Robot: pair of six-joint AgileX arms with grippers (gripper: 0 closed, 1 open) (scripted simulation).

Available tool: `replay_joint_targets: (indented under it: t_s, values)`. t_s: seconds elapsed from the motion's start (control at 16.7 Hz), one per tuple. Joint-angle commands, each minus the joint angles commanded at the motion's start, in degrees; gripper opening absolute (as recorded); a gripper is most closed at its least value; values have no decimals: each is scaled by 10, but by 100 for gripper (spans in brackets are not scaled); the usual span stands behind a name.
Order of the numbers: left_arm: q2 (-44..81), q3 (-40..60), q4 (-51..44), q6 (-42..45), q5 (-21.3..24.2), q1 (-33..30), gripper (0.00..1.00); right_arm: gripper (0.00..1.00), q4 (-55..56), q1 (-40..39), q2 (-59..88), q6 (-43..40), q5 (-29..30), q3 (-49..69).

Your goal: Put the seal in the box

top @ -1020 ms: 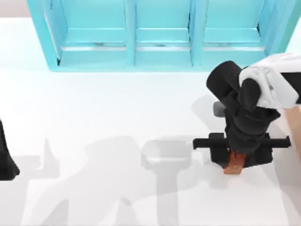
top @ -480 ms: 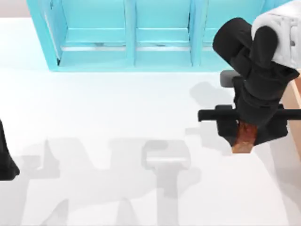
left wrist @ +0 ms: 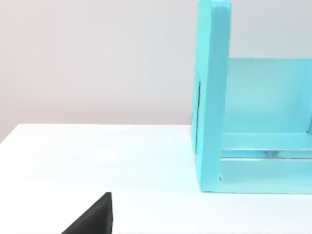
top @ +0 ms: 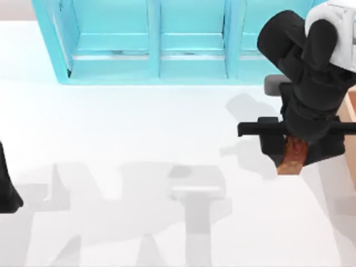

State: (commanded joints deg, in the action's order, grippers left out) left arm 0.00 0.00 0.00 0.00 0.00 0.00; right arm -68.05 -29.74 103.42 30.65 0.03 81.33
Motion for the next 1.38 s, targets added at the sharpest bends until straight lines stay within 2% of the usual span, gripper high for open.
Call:
replay_joint_targets:
  t_s: [0.24,0.66,0.84,1.02,1.38]
  values:
    - [0,0,0,0,0,0,100,0,-22,84,5,-83,-1,24]
    - [0,0,0,0,0,0,100,0,-80,367,3,-368,2,64]
    - [0,0,0,0,0,0,100,0,-91,449,-8,-450,1,76]
    - [0,0,0,0,0,0,100,0,-93,476,-15,-477,0,80]
    - [0,0,0,0,0,0,100,0,-69,473,-10,-476,0,56]
